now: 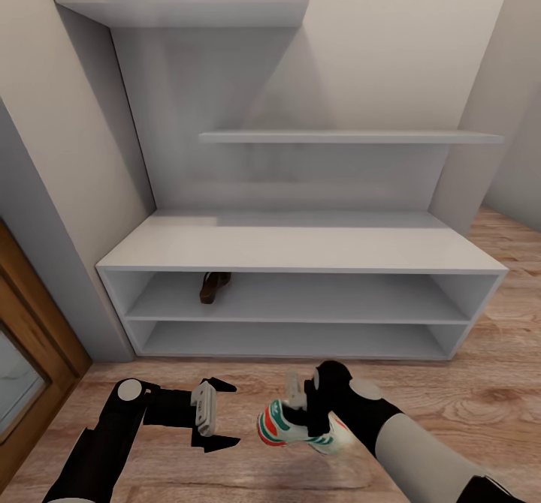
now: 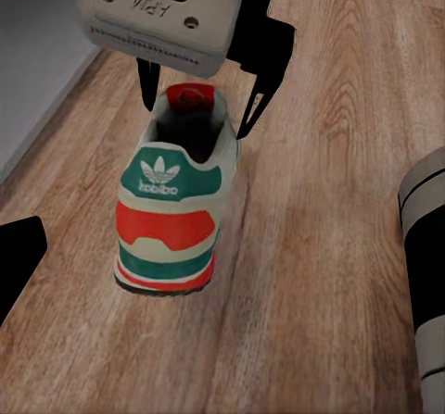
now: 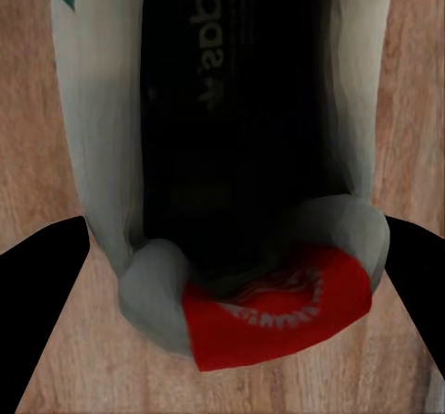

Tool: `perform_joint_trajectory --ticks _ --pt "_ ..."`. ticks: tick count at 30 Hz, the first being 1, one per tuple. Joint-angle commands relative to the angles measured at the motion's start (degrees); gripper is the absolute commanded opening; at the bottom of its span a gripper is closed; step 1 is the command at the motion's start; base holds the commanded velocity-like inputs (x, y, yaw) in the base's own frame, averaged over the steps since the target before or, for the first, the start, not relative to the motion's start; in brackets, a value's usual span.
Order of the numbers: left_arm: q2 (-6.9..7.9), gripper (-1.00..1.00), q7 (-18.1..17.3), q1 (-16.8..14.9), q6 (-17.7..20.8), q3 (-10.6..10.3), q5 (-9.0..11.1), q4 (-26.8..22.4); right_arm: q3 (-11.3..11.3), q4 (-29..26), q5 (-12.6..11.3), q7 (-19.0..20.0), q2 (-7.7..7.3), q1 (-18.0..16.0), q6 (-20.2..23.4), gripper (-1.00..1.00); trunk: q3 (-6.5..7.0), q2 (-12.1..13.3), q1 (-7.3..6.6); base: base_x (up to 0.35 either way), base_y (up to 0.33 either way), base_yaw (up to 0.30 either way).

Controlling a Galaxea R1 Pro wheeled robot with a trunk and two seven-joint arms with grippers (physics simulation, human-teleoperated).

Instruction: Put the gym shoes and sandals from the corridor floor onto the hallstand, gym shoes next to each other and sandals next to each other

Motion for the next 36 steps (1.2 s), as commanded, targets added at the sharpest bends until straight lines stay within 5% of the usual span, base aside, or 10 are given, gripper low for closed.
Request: perform_joint_trajectory --ticks 1,18,36 --pt "0.0 1.0 0.0 0.0 0.0 0.0 0.0 0.0 0.0 -0.5 0.1 0.0 0.09 0.0 0.1 -1.0 0.0 0.0 0.0 0.0 0.0 0.0" --pt "0.14 1.0 0.0 0.0 0.0 0.3 0.0 0.0 0.1 -4.2 -0.1 0.4 0.46 0.0 0.2 -1.0 0.0 0.0 0.0 0.0 0.0 0.0" --pt "2.5 1.0 0.0 0.0 0.0 1.2 0.0 0.0 0.1 -6.6 -0.1 5.5 0.48 0.0 0.1 -1.0 0.0 0.0 0.0 0.0 0.0 0.0"
